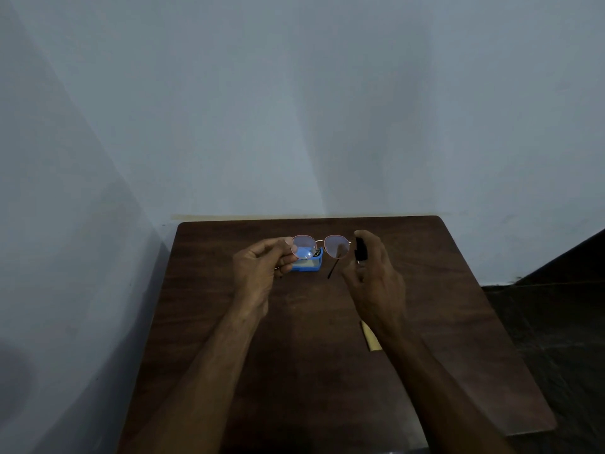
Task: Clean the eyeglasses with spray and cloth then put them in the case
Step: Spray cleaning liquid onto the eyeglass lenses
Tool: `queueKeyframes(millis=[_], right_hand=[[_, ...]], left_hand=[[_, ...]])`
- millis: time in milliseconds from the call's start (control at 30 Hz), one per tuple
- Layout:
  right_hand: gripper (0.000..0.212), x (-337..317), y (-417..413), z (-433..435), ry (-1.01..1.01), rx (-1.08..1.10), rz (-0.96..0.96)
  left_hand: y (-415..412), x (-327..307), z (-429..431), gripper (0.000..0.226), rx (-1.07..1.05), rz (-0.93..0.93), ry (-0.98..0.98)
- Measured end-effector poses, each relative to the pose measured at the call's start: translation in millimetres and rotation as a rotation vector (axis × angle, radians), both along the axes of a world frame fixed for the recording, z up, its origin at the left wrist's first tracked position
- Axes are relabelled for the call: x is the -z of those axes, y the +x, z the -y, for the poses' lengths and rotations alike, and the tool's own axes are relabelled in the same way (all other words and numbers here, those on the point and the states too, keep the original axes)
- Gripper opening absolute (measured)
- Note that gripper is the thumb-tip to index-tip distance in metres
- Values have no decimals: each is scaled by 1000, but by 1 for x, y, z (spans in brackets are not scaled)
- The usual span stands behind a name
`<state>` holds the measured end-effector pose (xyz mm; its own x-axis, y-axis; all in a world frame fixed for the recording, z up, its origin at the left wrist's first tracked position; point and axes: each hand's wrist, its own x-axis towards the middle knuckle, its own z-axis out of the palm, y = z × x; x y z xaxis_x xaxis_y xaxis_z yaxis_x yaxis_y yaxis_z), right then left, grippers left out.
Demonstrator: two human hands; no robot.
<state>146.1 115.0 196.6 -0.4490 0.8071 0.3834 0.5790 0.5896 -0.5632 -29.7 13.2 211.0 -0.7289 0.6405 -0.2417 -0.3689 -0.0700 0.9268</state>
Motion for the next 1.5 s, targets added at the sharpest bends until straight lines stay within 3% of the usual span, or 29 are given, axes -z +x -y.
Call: queueKeyframes(millis=[800, 1000, 1300, 1500], right_hand=[[49, 8, 9, -11, -67, -79, -18], [62, 10, 14, -16, -119, -6, -116], [26, 66, 34, -50, -259, 65, -193], [12, 94, 38, -83, -300, -34, -146]], left_hand=[[10, 7, -9, 20, 3, 17, -63], [12, 10, -14, 20, -8, 18, -72], [15, 13, -24, 13, -43, 60, -46], [26, 10, -34, 11, -86, 66, -58]])
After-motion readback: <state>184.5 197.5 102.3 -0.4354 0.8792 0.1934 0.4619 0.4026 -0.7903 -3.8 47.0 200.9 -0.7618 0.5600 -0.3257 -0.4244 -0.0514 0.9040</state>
